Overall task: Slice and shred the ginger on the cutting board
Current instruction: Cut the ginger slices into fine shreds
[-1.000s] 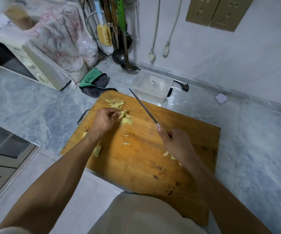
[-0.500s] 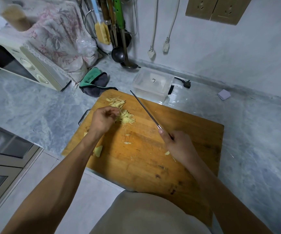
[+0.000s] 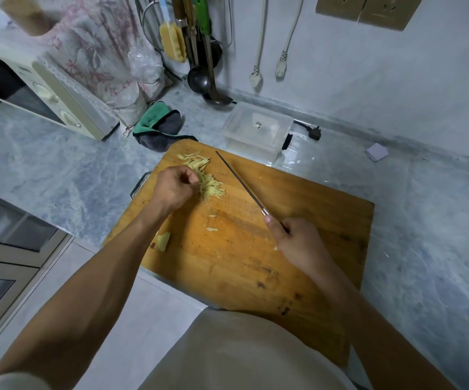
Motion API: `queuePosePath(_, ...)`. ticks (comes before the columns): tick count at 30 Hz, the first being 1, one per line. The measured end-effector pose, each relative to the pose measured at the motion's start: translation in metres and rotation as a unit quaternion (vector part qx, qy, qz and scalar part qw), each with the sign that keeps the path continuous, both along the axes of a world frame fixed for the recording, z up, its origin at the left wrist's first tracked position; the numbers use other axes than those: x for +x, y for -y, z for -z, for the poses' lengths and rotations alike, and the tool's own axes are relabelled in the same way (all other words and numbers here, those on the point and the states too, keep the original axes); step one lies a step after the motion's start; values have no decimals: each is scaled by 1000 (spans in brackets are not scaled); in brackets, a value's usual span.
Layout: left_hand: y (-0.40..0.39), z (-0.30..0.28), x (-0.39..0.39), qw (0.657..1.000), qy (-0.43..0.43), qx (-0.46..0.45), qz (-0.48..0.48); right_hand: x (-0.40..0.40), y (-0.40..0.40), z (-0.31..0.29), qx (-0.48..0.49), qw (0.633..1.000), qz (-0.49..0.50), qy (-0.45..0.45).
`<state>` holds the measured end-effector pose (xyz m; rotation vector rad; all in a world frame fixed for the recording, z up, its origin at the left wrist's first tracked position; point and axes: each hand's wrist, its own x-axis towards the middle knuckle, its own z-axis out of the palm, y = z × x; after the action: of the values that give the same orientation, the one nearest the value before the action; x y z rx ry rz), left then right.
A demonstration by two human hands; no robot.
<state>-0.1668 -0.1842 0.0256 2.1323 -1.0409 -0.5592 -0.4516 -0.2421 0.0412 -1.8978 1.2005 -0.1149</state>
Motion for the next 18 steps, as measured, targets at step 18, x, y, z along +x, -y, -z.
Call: queuePosePath(18, 2, 1, -2, 993, -90, -11, -76, -6, 5, -1, -1, 1000, -19, -1)
